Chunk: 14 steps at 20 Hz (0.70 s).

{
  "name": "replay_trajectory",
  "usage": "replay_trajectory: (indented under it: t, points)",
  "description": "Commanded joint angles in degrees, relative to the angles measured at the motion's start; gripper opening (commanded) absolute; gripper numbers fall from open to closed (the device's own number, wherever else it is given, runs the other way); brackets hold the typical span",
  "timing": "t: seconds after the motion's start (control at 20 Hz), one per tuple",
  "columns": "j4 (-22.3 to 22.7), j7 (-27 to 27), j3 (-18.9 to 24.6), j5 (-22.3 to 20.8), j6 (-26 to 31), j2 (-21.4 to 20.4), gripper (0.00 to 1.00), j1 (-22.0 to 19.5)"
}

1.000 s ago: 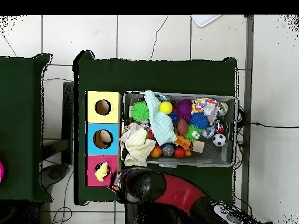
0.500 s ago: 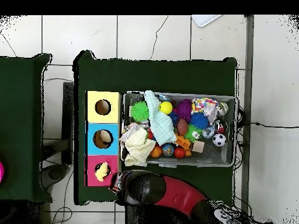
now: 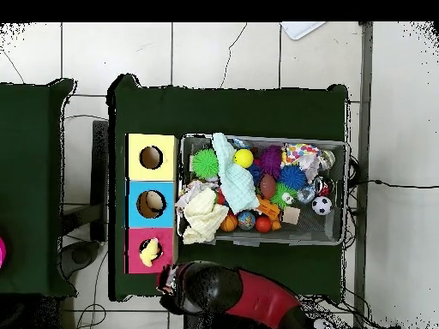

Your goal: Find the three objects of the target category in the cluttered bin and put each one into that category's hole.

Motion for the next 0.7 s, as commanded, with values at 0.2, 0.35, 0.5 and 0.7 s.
replay_trajectory:
  t: [0.2, 0.35, 0.5, 0.7]
  points:
    - [2.9, 15.1, 8.2, 7.1, -10.4, 2.8, 0.00, -2.8]
    - [3.4, 16.0, 9.9, 7.4, -12.4, 3.7, 0.00, -3.2]
    - [3.7, 17.1, 11.2, 7.5, -14.5, 4.5, 0.00, -3.3]
    - [3.0, 18.0, 12.6, 7.2, -18.3, 7.2, 0.00, -3.0]
